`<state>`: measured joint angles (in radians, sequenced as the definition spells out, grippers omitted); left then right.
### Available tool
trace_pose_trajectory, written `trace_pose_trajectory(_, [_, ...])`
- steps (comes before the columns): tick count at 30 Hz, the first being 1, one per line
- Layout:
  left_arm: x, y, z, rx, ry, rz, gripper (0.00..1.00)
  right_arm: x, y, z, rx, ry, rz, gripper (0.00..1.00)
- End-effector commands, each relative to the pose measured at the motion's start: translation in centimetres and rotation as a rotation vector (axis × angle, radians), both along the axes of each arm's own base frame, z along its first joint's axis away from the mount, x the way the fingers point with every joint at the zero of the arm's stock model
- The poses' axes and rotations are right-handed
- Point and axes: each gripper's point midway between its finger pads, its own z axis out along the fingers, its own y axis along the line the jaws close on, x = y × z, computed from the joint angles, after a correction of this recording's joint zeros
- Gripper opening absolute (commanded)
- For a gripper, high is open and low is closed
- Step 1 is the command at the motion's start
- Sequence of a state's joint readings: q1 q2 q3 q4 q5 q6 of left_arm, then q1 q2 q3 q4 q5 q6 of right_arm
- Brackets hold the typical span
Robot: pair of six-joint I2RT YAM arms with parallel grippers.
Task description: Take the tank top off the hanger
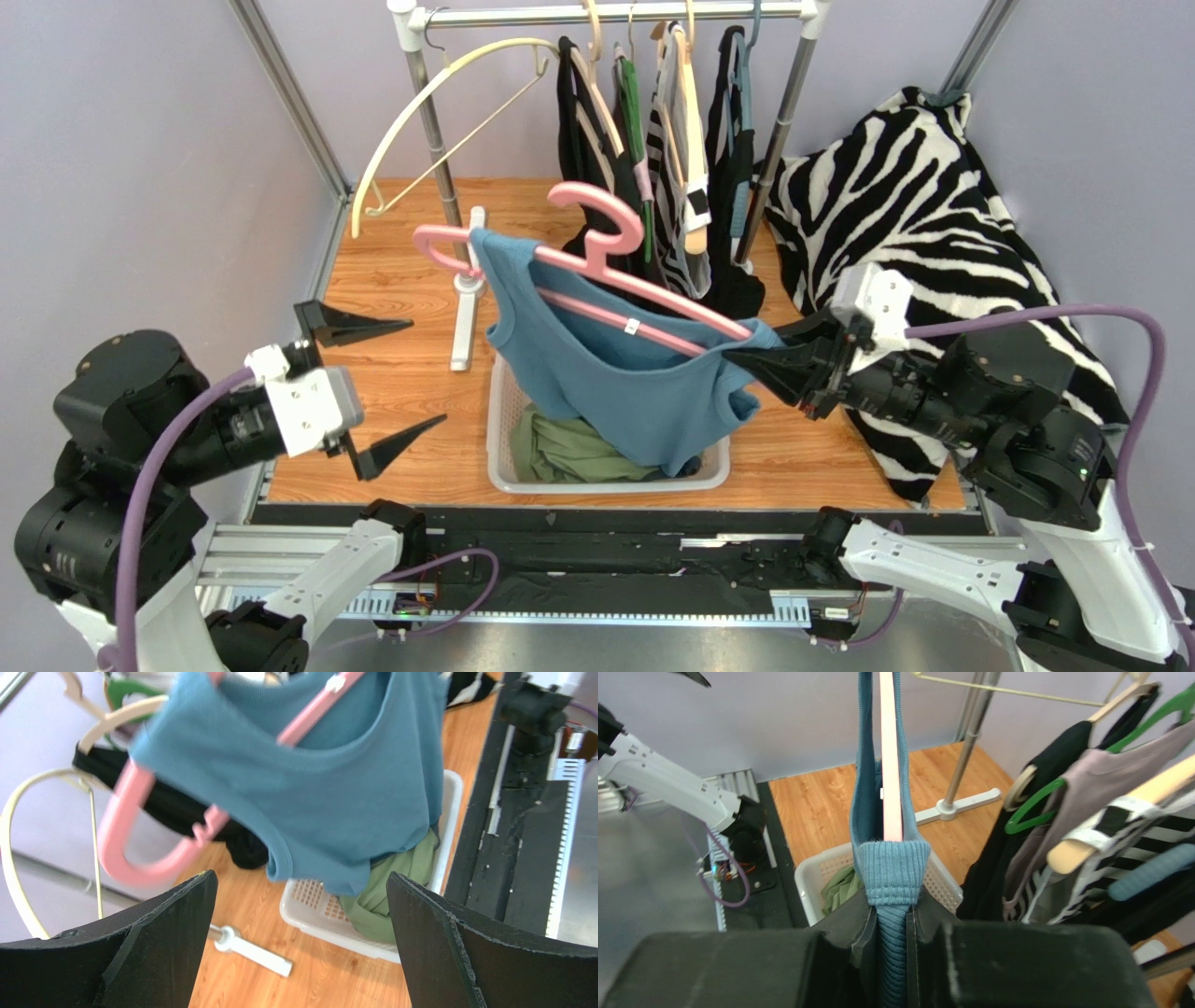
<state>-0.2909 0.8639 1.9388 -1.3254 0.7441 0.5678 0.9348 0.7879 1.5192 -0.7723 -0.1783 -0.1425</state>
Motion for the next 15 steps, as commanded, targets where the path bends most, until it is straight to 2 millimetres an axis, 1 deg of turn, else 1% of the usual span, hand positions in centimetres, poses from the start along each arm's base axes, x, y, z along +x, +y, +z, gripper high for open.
trace_pose_trajectory(1, [-2.5, -1.4, 0.2, -0.008, -0.079, -0.167, 0.99, -2.2, 0.9, 0.6, 0.040, -0.036, 0.137, 0.00])
trace_pose_trajectory(2, [-2.3, -1.6, -0.1, -0.010, -0.071, -0.176, 0.99, -2.3, 1.4, 0.0, 0.026, -0.039, 0.158, 0.00])
trace_pose_trajectory(3, [-1.7, -1.8, 0.2, -0.024, -0.066, -0.172, 0.99, -2.9, 1.4, -0.1, 0.027, -0.044, 0.190, 0.00])
trace_pose_trajectory(5, [-0.9, -2.0, 0.1, -0.034, -0.040, -0.166, 0.99, -3.3, 1.7, -0.5, 0.029, -0.051, 0.219, 0.00])
trace_pose_trajectory(6, [-0.3, -2.3, 0.3, -0.040, -0.033, -0.166, 0.99, -3.9, 1.6, -0.5, 0.033, -0.057, 0.247, 0.00])
trace_pose_trajectory(9, [0.8, -2.7, 0.4, -0.047, -0.021, -0.173, 0.98, -4.6, 1.7, -0.8, 0.024, -0.053, 0.285, 0.00])
trace_pose_trajectory(11, [0.8, -3.0, 1.0, -0.055, -0.025, -0.190, 0.97, -4.8, 1.9, -1.3, 0.007, -0.036, 0.302, 0.00])
trace_pose_trajectory(12, [1.2, -3.2, 1.0, -0.054, -0.011, -0.196, 0.96, -5.0, 1.9, -1.3, 0.003, -0.034, 0.315, 0.00])
trace_pose_trajectory(14, [1.0, -3.4, 0.9, -0.051, -0.007, -0.218, 0.95, -5.1, 2.1, -1.7, -0.008, -0.025, 0.327, 0.00])
trace_pose_trajectory(15, [1.3, -3.5, 0.5, -0.044, 0.013, -0.223, 0.95, -5.3, 2.1, -1.8, -0.009, -0.023, 0.336, 0.00])
